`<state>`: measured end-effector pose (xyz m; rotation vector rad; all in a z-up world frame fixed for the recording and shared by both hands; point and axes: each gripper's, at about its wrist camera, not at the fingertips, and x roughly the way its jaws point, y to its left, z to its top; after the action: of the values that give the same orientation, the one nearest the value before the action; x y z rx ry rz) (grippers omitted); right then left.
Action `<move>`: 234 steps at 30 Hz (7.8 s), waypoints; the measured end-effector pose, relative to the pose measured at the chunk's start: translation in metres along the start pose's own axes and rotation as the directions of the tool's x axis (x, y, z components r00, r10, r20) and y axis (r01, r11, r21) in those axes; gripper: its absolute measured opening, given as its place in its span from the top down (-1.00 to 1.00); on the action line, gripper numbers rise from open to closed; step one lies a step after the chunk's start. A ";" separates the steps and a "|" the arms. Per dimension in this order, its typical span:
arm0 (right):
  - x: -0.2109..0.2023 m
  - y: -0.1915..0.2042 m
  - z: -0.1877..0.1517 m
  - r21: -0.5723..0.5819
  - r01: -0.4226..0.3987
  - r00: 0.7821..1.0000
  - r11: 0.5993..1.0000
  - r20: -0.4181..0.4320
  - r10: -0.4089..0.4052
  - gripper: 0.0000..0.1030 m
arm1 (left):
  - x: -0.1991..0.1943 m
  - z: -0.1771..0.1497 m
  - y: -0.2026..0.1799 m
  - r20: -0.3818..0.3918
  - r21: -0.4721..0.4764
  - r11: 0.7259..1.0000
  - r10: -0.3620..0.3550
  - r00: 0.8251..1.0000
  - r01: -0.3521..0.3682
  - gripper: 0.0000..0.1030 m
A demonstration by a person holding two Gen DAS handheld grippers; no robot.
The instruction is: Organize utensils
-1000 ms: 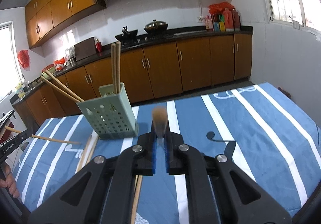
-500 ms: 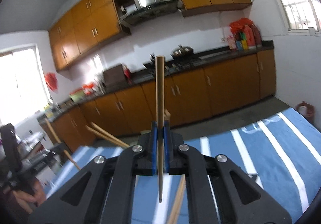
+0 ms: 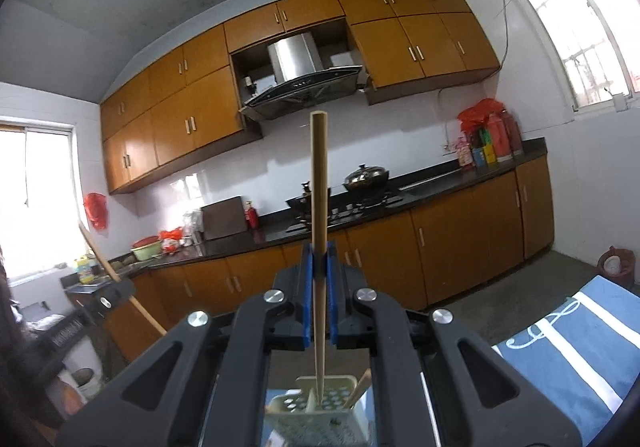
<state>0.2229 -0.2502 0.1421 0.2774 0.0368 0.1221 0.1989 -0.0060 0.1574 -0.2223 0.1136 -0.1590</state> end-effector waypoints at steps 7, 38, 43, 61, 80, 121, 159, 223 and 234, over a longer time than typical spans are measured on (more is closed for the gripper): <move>0.042 -0.003 -0.027 -0.016 0.012 0.998 1.000 -0.068 -0.014 0.85 | 0.034 -0.018 -0.003 -0.008 0.020 1.000 0.023 1.000 -0.023 0.86; -0.013 -0.014 -0.047 -0.033 0.033 0.986 0.999 -0.162 -0.038 0.48 | 0.006 -0.033 0.021 -0.172 -0.011 0.998 0.061 0.983 -0.063 0.82; -0.038 -0.040 -0.089 -0.038 0.094 0.950 0.995 -0.295 -0.101 0.46 | -0.018 -0.054 0.042 -0.235 0.001 0.995 0.102 0.967 -0.105 0.63; -0.023 -0.048 -0.256 -0.019 0.092 0.640 0.996 -0.765 -0.074 0.65 | -0.022 -0.188 0.085 -0.567 0.083 0.988 0.154 0.809 -0.130 0.60; -0.020 -0.088 -0.246 -0.117 0.259 0.644 0.959 -0.718 -0.262 0.85 | -0.009 -0.227 0.067 -0.671 0.038 0.999 0.046 0.740 -0.027 0.64; 0.002 -0.085 -0.248 -0.146 0.198 0.669 0.969 -0.702 -0.242 0.84 | 0.013 -0.234 0.101 -0.679 0.091 0.984 0.175 0.713 -0.154 0.85; -0.021 -0.080 -0.250 -0.168 0.182 0.665 0.969 -0.705 -0.247 0.84 | 0.002 -0.237 0.089 -0.671 0.207 0.966 0.254 0.696 -0.152 0.85; -0.039 -0.082 -0.242 -0.162 0.164 0.684 0.973 -0.692 -0.230 0.58 | -0.005 -0.234 0.094 -0.699 0.165 0.979 0.202 0.686 -0.120 0.84; -0.048 -0.077 -0.247 -0.179 0.149 0.665 0.972 -0.710 -0.233 0.58 | -0.024 -0.236 0.095 -0.705 0.151 0.984 0.178 0.687 -0.099 0.77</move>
<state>0.1708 -0.2626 -0.1152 0.0985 0.8657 0.0154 0.1587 0.0395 -0.0909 -0.0345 0.9131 -0.0909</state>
